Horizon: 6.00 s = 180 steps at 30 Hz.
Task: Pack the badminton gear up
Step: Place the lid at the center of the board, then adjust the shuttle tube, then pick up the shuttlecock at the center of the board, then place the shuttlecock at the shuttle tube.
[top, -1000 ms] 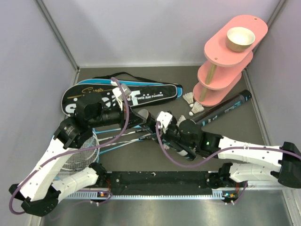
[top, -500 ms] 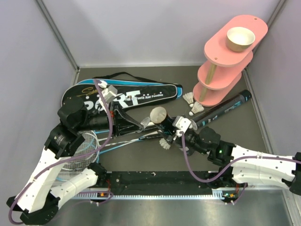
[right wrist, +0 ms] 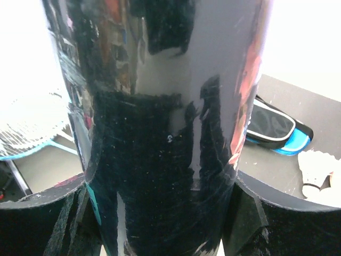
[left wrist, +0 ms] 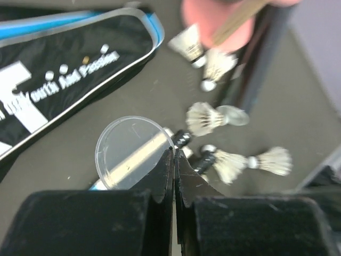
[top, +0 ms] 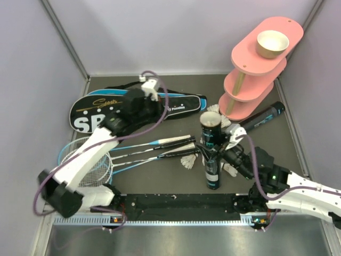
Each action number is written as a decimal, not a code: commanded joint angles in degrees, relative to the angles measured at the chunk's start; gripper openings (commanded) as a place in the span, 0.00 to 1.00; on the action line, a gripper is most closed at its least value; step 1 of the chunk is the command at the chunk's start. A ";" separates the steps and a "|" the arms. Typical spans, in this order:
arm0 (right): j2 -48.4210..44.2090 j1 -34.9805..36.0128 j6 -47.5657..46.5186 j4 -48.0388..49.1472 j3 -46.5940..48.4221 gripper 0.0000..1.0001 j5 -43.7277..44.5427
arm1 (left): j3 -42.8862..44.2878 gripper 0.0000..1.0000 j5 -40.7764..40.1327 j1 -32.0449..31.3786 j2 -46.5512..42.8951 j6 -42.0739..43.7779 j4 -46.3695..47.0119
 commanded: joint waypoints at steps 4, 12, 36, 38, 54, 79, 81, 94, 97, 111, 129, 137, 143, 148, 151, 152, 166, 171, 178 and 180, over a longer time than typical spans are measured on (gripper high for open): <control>-7.08 -0.32 -1.51 -0.38 3.91 0.38 1.03 | 2.28 0.00 -12.90 -1.44 22.29 -3.50 8.61; -8.75 -0.32 -1.61 -1.96 4.88 0.38 0.86 | 10.98 0.00 -17.29 -7.33 39.53 -6.93 8.08; 10.38 -0.58 28.44 5.22 10.59 0.44 13.33 | -34.35 0.94 14.10 -7.15 -24.00 -4.30 38.84; 12.33 -0.58 31.52 7.00 11.64 0.44 14.04 | -33.75 0.94 10.50 -9.35 -25.06 -1.85 36.13; 23.59 -0.58 39.26 11.13 18.15 0.47 15.36 | -30.15 0.96 6.79 -18.23 -14.19 2.38 32.44; 14.69 -4.81 22.66 -27.01 7.08 0.83 -4.26 | -19.51 0.38 2.58 0.23 -25.15 28.48 11.68; 20.85 -1.13 20.56 -25.96 7.96 0.82 2.83 | -22.38 0.36 1.08 0.23 -27.43 29.10 14.57; 45.54 11.20 22.47 -20.51 11.03 0.48 23.95 | -38.40 0.34 -7.19 0.31 -40.62 31.12 28.56; 48.28 11.28 23.70 -19.45 12.17 0.39 27.30 | -38.32 0.34 -6.84 0.23 -40.27 30.95 28.12; 52.95 11.20 28.27 -16.45 12.53 0.17 34.59 | -38.84 0.33 -5.26 -0.30 -39.74 31.65 27.51; 1.71 -14.96 25.74 -37.28 16.19 0.00 -21.92 | -41.39 0.27 9.58 -1.00 -37.37 38.33 27.33; 15.40 -29.31 17.30 -56.53 52.58 0.00 -36.92 | -40.25 0.22 21.28 -2.23 -35.17 39.21 25.05; 21.38 -29.94 19.92 -62.78 68.15 0.00 -44.22 | -41.04 0.21 21.55 -4.69 -36.05 42.02 24.17; 24.73 -29.85 21.16 -63.57 69.75 0.00 -53.63 | -41.31 0.19 21.37 -5.40 -36.40 43.08 24.08; 25.09 -29.85 21.86 -63.40 69.83 0.00 -53.90 | -41.30 0.19 22.17 -5.75 -36.75 42.82 24.08; 25.26 -29.93 22.47 -63.48 69.57 0.00 -54.07 | -41.48 0.18 22.25 -5.92 -36.93 42.81 24.08; 31.59 -25.64 18.35 -60.41 63.68 0.22 -50.13 | -41.57 0.16 22.70 -7.94 -36.67 43.16 24.08; 32.64 -23.61 17.56 -60.58 63.33 0.34 -47.75 | -41.04 0.15 22.52 -8.21 -36.23 43.43 24.08; 33.52 -20.36 17.56 -59.88 61.84 0.42 -44.59 | -41.30 0.13 21.82 -8.30 -36.75 43.25 24.08; 30.65 -20.36 17.03 -59.62 62.10 0.48 -40.12 | -41.04 0.13 21.12 -8.39 -36.84 43.25 23.99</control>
